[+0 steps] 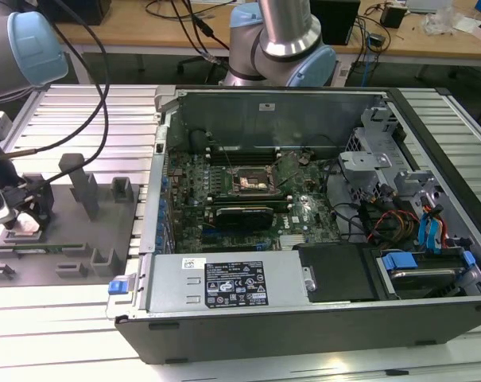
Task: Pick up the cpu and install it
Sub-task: 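Pick up the cpu and move it towards the insertion slot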
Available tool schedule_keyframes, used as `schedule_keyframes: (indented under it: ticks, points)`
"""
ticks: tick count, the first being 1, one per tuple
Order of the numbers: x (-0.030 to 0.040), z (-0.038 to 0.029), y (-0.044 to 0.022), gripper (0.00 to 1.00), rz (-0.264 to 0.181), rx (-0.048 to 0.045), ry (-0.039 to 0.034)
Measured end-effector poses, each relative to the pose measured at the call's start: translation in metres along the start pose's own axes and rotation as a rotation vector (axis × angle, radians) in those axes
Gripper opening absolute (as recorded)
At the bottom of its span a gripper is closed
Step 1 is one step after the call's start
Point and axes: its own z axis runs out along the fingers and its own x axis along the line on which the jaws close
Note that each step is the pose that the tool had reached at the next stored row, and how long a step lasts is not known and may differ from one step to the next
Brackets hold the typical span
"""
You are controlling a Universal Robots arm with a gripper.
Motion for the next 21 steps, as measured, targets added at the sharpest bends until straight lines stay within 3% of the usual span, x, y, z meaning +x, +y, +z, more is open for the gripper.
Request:
schedule_keyframes:
  ticks: [21]
  points:
    - [-0.0001, 0.0, 0.0, 0.55, -0.015, 0.0, 0.0007]
